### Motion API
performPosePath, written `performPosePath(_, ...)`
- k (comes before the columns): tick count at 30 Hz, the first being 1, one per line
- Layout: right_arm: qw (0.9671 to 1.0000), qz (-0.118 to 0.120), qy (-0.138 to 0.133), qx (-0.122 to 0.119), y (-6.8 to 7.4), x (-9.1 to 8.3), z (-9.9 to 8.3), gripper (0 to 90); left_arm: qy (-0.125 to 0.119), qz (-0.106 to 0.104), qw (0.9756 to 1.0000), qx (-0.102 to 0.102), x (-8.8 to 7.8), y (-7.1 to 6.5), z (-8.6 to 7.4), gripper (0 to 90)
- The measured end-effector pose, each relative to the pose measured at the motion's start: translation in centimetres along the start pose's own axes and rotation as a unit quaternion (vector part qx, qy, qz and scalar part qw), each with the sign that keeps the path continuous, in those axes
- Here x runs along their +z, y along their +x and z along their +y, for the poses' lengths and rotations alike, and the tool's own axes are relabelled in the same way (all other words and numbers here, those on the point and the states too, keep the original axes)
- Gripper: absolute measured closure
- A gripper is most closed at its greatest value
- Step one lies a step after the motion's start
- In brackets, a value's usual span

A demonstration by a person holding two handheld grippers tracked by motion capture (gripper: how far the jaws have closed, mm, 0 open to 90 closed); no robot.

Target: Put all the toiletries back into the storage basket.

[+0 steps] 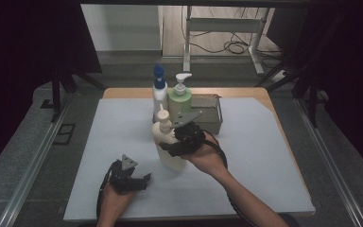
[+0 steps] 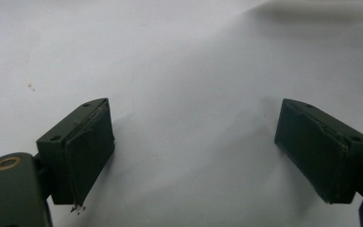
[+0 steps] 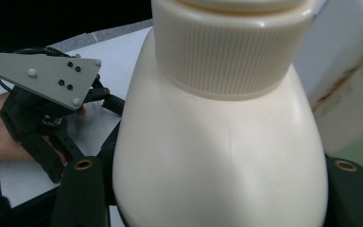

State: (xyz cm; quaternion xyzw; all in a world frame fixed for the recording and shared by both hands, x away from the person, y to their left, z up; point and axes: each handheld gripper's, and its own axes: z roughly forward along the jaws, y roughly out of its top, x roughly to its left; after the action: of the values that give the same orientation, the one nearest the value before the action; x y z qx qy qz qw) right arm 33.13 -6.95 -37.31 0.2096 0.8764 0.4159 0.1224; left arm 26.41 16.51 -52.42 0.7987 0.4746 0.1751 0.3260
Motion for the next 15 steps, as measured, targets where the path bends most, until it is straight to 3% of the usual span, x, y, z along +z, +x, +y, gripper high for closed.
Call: performPosePath(15, 0.9991, -0.021, -0.017, 0.032, -3.7, -3.7, -0.3, 37.8, 0.001, -0.001, 1.0, 0.001, 0.0, 0.0, 0.0, 12.3)
